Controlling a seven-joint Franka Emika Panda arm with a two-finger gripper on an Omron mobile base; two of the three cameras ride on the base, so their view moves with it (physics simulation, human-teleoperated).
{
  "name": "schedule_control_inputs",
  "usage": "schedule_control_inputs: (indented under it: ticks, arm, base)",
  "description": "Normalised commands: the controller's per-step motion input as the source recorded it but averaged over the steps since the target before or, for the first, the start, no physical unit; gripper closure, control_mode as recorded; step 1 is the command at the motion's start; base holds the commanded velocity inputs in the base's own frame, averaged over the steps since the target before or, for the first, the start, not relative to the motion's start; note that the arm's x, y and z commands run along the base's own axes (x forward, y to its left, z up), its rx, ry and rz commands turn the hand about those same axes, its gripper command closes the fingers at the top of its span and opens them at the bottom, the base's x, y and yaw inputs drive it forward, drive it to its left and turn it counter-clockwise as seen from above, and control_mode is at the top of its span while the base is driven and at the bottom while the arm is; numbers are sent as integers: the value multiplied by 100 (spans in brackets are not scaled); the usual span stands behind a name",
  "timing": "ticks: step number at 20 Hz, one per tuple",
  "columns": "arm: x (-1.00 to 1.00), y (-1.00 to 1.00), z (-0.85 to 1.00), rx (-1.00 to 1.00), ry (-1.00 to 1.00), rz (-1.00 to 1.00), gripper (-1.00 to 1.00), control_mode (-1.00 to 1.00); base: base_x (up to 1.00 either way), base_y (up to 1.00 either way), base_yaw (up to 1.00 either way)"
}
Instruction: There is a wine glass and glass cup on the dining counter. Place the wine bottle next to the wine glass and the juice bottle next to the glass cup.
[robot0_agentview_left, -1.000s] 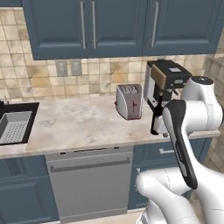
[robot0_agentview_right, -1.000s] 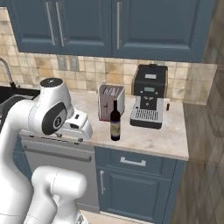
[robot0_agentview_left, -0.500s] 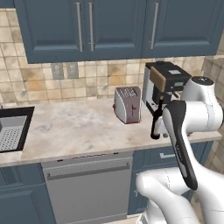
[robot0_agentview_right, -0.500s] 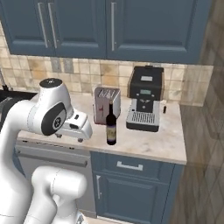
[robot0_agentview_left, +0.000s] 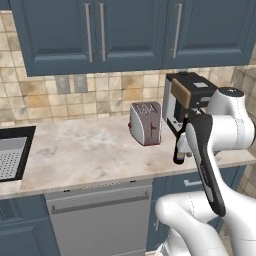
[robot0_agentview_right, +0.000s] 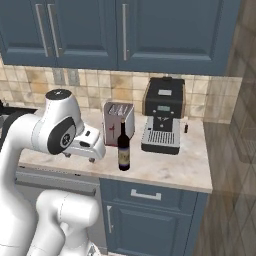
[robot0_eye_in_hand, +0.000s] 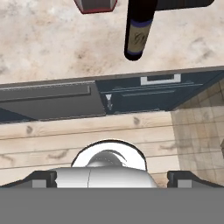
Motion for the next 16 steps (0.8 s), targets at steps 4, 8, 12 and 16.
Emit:
schedule_control_inputs:
  ticks: [4, 8, 12, 16]
  arm:
    - [0, 0, 0, 0, 0, 0, -100, 100]
    - [0, 0, 0, 0, 0, 0, -100, 100]
    - [0, 0, 0, 0, 0, 0, -100, 100]
    - [-14, 8, 0, 0, -1, -5, -100, -100]
  base:
    - [0, -2, 0]
    - [0, 0, 0]
    - [-2, 0, 0]
    - [0, 0, 0]
